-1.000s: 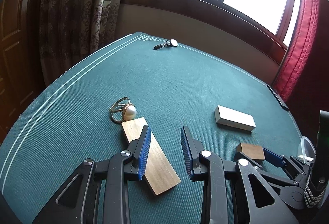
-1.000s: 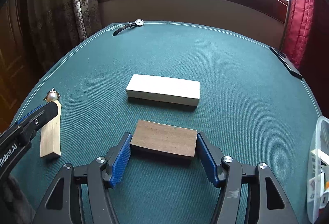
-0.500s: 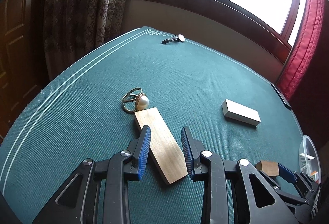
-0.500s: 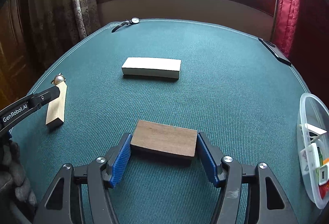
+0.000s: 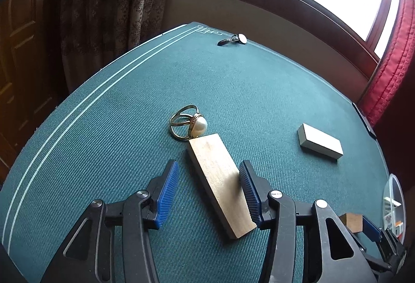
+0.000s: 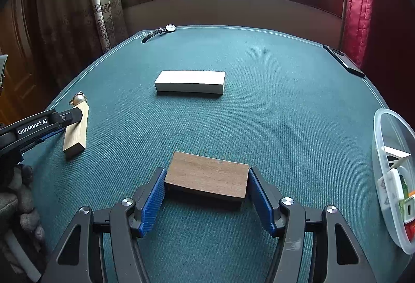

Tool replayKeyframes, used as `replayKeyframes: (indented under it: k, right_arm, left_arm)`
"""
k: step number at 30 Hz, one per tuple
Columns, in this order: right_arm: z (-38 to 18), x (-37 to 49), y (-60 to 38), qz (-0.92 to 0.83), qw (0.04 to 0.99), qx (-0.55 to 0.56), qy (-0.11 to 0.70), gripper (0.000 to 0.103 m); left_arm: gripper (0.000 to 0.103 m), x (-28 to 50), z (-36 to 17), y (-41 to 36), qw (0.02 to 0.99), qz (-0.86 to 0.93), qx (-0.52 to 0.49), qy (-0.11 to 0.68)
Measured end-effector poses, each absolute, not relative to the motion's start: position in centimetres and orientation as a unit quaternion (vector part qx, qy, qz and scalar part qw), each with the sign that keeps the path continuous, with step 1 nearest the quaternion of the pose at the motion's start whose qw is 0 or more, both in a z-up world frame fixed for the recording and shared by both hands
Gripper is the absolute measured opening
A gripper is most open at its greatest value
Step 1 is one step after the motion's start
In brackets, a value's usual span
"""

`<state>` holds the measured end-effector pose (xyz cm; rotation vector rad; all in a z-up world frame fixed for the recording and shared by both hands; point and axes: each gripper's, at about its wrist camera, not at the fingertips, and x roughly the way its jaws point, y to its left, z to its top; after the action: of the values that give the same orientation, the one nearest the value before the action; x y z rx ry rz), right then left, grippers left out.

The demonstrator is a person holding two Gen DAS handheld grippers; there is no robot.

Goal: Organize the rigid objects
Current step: 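Carry the brown block into the bowl and release it with the right gripper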

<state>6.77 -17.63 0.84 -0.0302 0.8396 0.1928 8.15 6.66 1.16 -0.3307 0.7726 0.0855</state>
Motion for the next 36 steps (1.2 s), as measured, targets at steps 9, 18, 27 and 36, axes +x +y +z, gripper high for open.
replayKeyframes:
  k: [9, 18, 27, 36]
  right_arm:
    - [0.9, 6.2, -18.2, 0.096, 0.909, -0.008, 0.405, 0.066]
    - [1.8, 5.6, -19.1, 0.093, 0.915, 0.000, 0.392, 0.066]
    - [3.0, 4.7, -21.2, 0.078, 0.923, 0.022, 0.376, 0.066]
    - [5.0, 3.4, -25.4, 0.041, 0.935, 0.051, 0.348, 0.066]
  left_arm:
    - [0.043, 9.0, 1.0, 5.2, 0.913, 0.036, -0.133, 0.384]
    - [0.033, 8.3, 1.3, 3.8, 0.917, 0.014, -0.121, 0.380]
    - [0.032, 7.5, 2.3, 1.3, 0.920, -0.016, -0.107, 0.376]
    - [0.031, 6.6, 3.7, -1.8, 0.923, -0.051, -0.091, 0.371]
